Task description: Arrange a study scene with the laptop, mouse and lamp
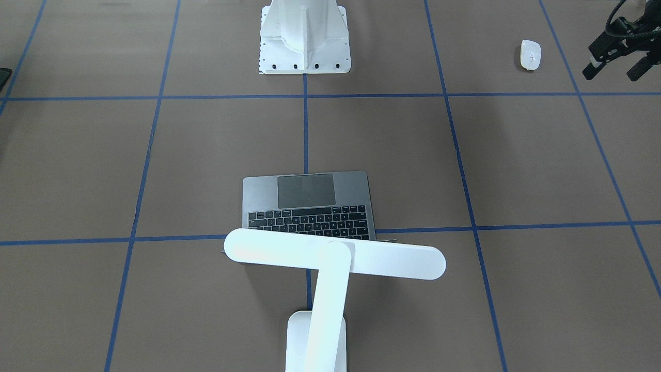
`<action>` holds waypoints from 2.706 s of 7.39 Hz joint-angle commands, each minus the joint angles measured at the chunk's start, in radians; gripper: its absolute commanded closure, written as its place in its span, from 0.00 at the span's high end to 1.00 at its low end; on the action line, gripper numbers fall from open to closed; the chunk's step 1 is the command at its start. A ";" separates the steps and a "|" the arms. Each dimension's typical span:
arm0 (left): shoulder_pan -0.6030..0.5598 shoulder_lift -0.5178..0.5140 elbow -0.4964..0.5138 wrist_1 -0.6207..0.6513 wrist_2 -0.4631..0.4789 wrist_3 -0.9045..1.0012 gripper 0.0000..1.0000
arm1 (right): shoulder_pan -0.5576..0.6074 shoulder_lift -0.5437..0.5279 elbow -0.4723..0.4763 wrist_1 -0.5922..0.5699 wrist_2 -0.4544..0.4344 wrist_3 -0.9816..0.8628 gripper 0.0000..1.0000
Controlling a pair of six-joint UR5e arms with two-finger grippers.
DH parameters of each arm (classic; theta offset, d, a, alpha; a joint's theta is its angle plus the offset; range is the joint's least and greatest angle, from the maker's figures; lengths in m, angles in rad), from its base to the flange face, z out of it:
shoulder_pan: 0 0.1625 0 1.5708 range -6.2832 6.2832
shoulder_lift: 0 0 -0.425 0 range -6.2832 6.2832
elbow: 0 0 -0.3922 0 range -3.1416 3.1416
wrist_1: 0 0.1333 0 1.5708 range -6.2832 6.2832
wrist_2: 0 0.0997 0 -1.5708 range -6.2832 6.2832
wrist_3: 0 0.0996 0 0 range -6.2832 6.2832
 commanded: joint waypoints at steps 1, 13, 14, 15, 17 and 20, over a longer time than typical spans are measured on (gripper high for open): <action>-0.001 0.002 -0.013 0.001 0.000 -0.008 1.00 | -0.003 -0.001 -0.001 0.001 -0.001 0.001 0.91; -0.001 0.005 -0.059 0.005 0.000 -0.051 1.00 | -0.017 -0.036 0.047 -0.100 0.016 0.006 0.91; -0.001 0.005 -0.061 0.005 0.000 -0.052 1.00 | -0.017 -0.031 0.050 -0.115 0.019 0.006 0.90; -0.001 0.005 -0.062 0.005 0.000 -0.058 1.00 | -0.017 -0.025 0.051 -0.117 0.020 0.010 0.89; -0.001 0.005 -0.068 0.005 0.000 -0.069 1.00 | -0.017 -0.019 0.054 -0.121 0.055 0.023 0.85; -0.001 0.005 -0.068 0.005 0.000 -0.069 1.00 | -0.017 -0.022 0.042 -0.114 0.060 0.027 0.61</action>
